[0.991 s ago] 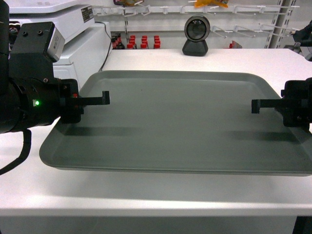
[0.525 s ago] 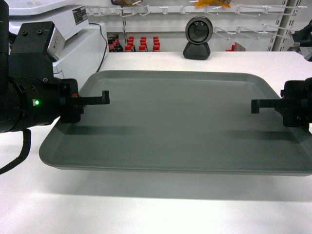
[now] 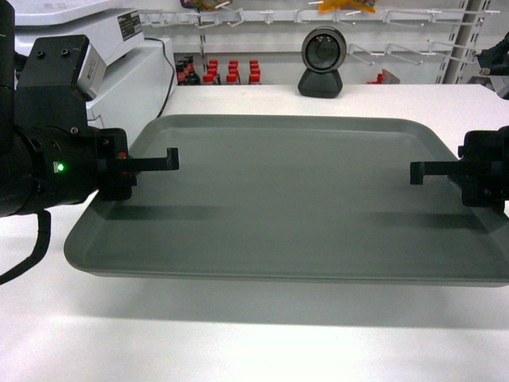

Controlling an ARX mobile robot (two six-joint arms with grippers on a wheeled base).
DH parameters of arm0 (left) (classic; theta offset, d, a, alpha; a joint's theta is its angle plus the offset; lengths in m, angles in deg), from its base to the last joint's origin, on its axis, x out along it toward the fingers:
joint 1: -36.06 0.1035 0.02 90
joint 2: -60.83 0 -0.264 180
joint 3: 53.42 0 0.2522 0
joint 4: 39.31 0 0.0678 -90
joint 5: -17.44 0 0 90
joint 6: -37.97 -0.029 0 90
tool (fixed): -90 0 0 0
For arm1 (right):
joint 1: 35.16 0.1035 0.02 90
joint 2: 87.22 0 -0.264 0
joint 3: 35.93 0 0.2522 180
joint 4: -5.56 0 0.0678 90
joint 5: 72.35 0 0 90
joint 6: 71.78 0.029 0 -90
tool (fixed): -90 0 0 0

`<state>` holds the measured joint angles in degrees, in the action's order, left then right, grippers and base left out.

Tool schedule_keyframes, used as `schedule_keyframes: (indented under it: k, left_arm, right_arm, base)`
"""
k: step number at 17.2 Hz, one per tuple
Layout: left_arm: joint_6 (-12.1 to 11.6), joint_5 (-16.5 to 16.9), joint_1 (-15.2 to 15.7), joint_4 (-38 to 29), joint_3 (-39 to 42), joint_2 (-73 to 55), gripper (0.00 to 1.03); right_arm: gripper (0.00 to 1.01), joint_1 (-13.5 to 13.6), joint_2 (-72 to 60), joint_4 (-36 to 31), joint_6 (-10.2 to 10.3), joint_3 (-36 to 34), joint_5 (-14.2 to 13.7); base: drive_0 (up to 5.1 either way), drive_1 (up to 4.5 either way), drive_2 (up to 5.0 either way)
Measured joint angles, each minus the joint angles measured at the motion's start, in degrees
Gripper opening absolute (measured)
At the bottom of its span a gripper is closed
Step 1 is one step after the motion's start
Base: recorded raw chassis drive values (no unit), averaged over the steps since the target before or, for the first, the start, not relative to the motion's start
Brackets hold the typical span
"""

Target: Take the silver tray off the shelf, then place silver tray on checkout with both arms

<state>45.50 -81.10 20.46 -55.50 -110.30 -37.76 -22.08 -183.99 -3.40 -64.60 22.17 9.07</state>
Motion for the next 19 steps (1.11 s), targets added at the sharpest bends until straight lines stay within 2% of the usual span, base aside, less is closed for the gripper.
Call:
schedule_keyframes:
  k: [4,5,6,7,8,9,11,14,16,19]
  left_arm:
    - [0.0,0.0,0.0,-0.02,0.0,0.0,0.03]
    - [0.02,-0.35,0.0,0.02,0.0,0.0,0.03]
    - [-1.38,-4.5,-0.55,-6.25,0.7,-1.05,0.03]
    - [-4.9,-12.57,-2.21,-12.81,0.7,-2.84,0.03]
    - [-8.35,-18.47,-3.21,-15.91,0.24,-4.37,0.04]
    - [-9.97,-21.62,-3.82,-16.55,-0.61,-5.62,0.04]
    - [-11.04,-22.23,-4.26,-14.36,-3.74,-7.19,0.04]
    - [-11.23,-20.15,-4.37,-9.64,-10.27,-11.21,0.04]
    - [-10.21,-19.28,-4.63,-4.85,-15.04,-14.14,0.04]
    - [-7.15,-18.6,-4.96,3.32,-22.8,-17.09,0.04]
  right_arm:
    - [0.03,0.0,0.0,-0.09,0.02,0.0,0.02]
    - [0.03,-0.35,-0.85,-7.15,0.31,-1.55,1.51]
    - [0.03,-1.25,-2.14,-14.67,0.59,-3.13,5.07]
    - [0.03,-1.51,-3.34,-18.84,0.7,-3.28,6.32]
    - [0.03,-1.7,-3.82,-20.76,0.35,-2.45,6.93]
    - [0.03,-2.23,-4.07,-20.5,0.02,-1.46,7.85]
    - [0.03,-3.72,-5.62,-17.97,-0.9,1.18,9.31]
    - [0.03,-5.53,-9.53,-13.77,-2.56,5.79,10.23]
    - [0.03,-6.67,-12.68,-9.81,-4.87,10.36,10.4]
    - [0.03,-7.45,-18.88,-5.07,-8.24,18.49,9.7]
  base:
    - [0.0,0.0,0.0]
    - [0.0,0.0,0.0]
    - [0.0,0.0,0.0]
    - [0.0,0.0,0.0]
    - [0.0,0.0,0.0]
    - [0.0,0.0,0.0]
    - [0.0,0.0,0.0]
    - [0.0,0.0,0.0]
    - [0.0,0.0,0.0]
    - [0.0,0.0,0.0]
